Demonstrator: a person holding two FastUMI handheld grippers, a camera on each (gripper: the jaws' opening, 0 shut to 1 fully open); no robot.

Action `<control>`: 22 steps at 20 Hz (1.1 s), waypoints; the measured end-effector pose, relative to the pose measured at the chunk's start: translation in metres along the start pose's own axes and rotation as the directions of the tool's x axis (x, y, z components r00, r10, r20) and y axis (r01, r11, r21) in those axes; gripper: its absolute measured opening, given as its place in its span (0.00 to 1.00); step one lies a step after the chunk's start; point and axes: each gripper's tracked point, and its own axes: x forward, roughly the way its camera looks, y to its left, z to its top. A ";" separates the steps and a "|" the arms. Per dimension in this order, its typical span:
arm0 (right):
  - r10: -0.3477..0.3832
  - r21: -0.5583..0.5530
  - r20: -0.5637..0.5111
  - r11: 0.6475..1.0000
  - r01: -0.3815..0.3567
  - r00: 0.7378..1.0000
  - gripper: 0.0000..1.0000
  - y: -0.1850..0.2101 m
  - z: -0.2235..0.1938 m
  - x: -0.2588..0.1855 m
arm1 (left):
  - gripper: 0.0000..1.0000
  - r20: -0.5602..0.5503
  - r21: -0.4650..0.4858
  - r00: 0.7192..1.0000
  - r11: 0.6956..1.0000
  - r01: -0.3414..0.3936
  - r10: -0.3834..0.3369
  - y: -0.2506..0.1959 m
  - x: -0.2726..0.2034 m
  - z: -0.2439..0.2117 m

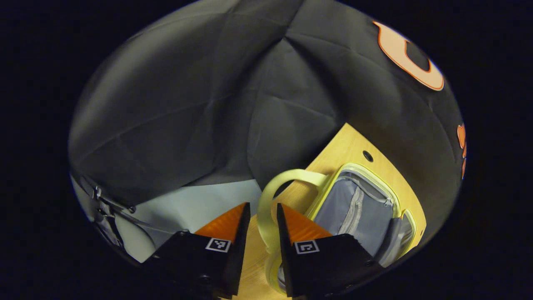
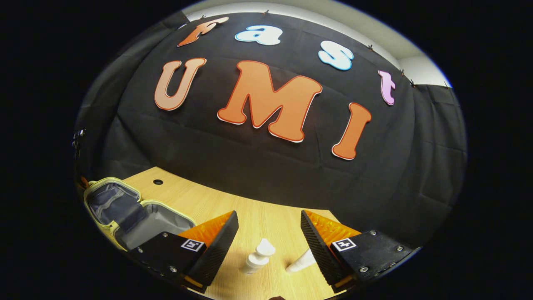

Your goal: First open the suitcase, pack the skin care products into it, and then close the suitcase.

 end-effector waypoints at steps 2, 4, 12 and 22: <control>0.008 0.010 0.000 1.000 -0.008 1.000 0.96 -0.001 -0.003 0.001 | 0.52 0.015 -0.015 1.000 1.000 -0.009 0.009 0.000 -0.007 -0.002; 0.014 0.014 0.001 1.000 -0.014 1.000 0.96 -0.005 -0.004 0.002 | 0.76 0.048 -0.027 0.999 1.000 0.008 -0.007 -0.002 -0.026 -0.002; 0.037 0.049 0.007 0.998 -0.037 0.999 0.96 -0.035 -0.018 0.013 | 0.96 0.232 0.197 0.959 0.973 0.119 -0.164 -0.096 -0.132 0.009; 0.071 0.082 0.045 0.994 -0.074 0.996 0.96 -0.082 -0.030 0.018 | 0.99 0.300 0.512 0.855 0.828 0.230 -0.423 -0.208 -0.272 0.017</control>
